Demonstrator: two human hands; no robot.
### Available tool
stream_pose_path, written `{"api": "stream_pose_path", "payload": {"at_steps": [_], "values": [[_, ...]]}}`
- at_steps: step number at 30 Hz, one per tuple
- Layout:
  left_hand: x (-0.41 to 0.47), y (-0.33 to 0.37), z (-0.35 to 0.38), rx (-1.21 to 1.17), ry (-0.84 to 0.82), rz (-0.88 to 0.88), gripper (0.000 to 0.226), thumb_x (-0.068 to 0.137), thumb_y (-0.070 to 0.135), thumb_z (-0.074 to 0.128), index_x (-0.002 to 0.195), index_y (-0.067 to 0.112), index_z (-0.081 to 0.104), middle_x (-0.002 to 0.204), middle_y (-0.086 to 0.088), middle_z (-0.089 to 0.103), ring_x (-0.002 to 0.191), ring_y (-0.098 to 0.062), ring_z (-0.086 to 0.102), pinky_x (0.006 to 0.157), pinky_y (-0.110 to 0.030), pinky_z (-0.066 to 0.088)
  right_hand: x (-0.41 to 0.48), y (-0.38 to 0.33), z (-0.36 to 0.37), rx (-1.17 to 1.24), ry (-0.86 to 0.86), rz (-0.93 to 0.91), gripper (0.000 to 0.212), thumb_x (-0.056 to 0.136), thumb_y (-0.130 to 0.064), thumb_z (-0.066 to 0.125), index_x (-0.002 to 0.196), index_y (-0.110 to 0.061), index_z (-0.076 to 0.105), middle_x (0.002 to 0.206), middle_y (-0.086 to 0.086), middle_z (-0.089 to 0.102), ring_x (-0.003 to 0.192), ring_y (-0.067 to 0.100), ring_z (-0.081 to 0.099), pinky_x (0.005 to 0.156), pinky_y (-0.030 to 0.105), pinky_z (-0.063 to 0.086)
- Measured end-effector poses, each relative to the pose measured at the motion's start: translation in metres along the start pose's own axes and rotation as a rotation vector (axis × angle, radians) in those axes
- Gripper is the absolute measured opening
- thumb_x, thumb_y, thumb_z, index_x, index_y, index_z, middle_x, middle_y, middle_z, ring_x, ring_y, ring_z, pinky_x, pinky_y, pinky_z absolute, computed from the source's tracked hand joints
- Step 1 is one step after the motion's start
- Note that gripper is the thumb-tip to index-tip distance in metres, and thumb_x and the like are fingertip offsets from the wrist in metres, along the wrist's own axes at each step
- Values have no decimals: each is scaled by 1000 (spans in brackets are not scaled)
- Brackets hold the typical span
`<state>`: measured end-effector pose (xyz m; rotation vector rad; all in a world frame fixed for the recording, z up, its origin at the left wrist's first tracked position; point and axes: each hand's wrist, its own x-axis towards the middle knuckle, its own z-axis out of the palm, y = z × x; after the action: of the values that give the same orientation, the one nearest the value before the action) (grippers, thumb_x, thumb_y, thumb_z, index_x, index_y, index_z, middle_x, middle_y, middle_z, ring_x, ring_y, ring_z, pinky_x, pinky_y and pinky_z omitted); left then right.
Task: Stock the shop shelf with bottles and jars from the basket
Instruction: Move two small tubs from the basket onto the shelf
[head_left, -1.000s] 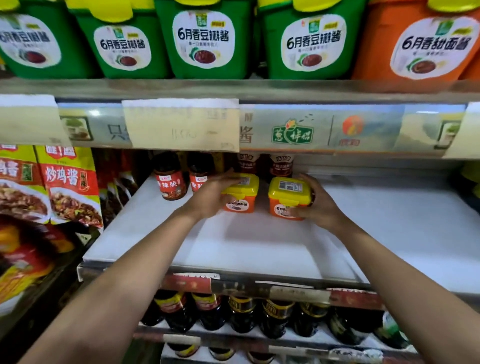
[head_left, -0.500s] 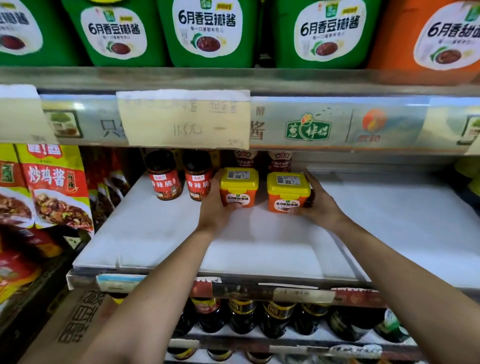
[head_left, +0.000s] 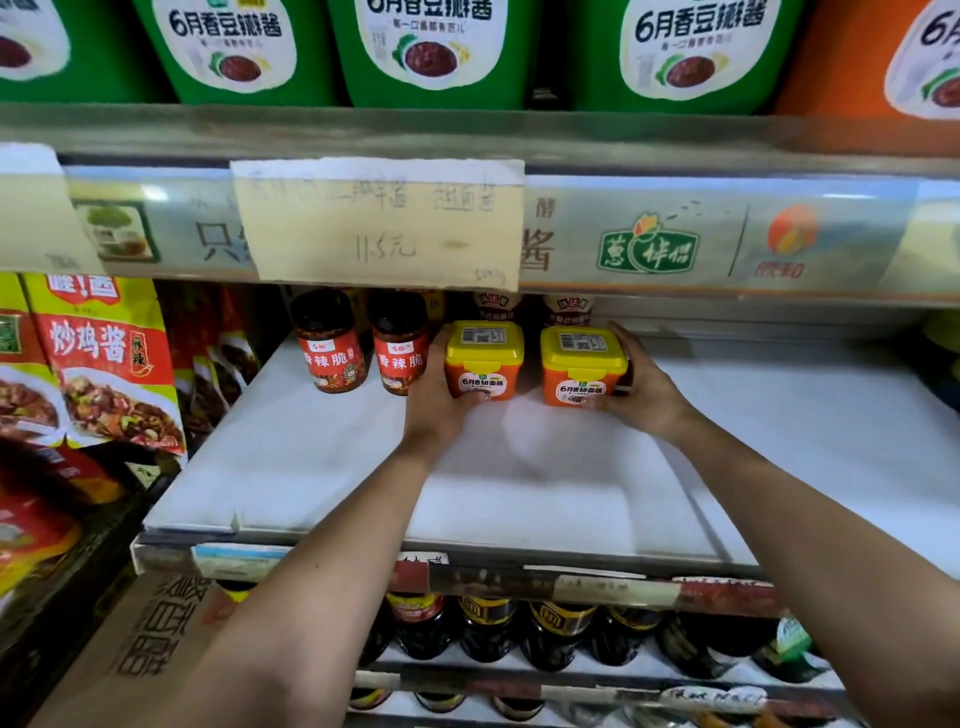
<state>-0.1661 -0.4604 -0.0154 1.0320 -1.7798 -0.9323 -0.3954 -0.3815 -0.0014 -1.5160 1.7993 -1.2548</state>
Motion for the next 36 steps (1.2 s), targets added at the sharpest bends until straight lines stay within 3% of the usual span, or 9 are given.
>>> {"api": "stream_pose_path", "payload": {"at_steps": [12, 15, 21, 24, 26, 29, 32, 34, 36], "values": [[-1, 4, 0, 64, 12, 30, 87, 73, 5, 71, 143, 20, 21, 137, -7, 48, 121, -15, 45, 88, -11, 32, 5, 3, -2, -19, -31, 35, 101, 67, 5, 75, 145, -24, 16, 119, 0, 51, 105, 22, 55, 84, 30, 45], [1, 2, 0, 62, 11, 12, 88, 73, 5, 71, 143, 20, 21, 138, -7, 47, 125, -21, 45, 92, -18, 34, 3, 1, 0, -49, -5, 58, 102, 68, 1, 76, 145, -24, 16, 117, -1, 51, 104, 19, 55, 86, 30, 46], [2, -2, -1, 58, -35, -26, 90, 74, 10, 72, 144, 25, 16, 139, -6, 46, 127, -23, 45, 103, -32, 37, -1, -1, 2, -78, 42, 79, 102, 67, -4, 78, 145, -28, 17, 125, 4, 55, 111, 26, 58, 99, 43, 47], [-2, -5, -6, -62, -98, -77, 88, 75, 13, 71, 142, 29, 16, 139, -3, 46, 127, -20, 46, 107, -42, 39, -8, -2, 5, 72, 47, 103, 103, 68, 7, 74, 145, -27, 14, 120, 6, 53, 105, 24, 56, 93, 37, 50], [-8, -2, -9, -127, -113, -117, 77, 79, 5, 66, 140, 23, 23, 136, -5, 50, 123, -18, 50, 103, -34, 42, -19, -5, 3, 189, 57, 107, 94, 73, 12, 67, 144, -25, 17, 119, 9, 51, 104, 23, 54, 82, 25, 51], [-21, 4, -14, -81, -94, -153, 62, 82, -1, 60, 136, 11, 31, 130, -10, 55, 115, -18, 53, 92, -19, 43, -39, -10, -2, 59, 90, 34, 75, 80, 0, 64, 141, -22, 25, 116, 0, 53, 104, 14, 55, 84, 23, 46], [-41, 5, -25, -80, -81, -223, 59, 83, 0, 59, 135, 13, 34, 130, -13, 53, 117, -26, 52, 98, -32, 46, -58, -8, -6, 96, 159, 38, 59, 81, -5, 65, 130, -23, 38, 114, -1, 56, 98, 11, 58, 88, 23, 50], [-55, 6, -38, -100, -67, -259, 44, 84, 0, 59, 122, 14, 43, 112, -16, 56, 103, -28, 56, 80, -26, 52, -65, -2, -9, 173, 223, 54, 42, 79, 0, 65, 113, -20, 50, 105, 7, 60, 88, 9, 61, 88, 31, 49], [-74, 12, -52, -108, -61, -272, 29, 81, 1, 63, 105, 13, 50, 101, -14, 57, 91, -22, 56, 70, -21, 51, -74, -5, -7, 136, 240, 47, 24, 80, 1, 63, 100, -11, 60, 92, 8, 64, 71, -8, 60, 79, 20, 48]]}}
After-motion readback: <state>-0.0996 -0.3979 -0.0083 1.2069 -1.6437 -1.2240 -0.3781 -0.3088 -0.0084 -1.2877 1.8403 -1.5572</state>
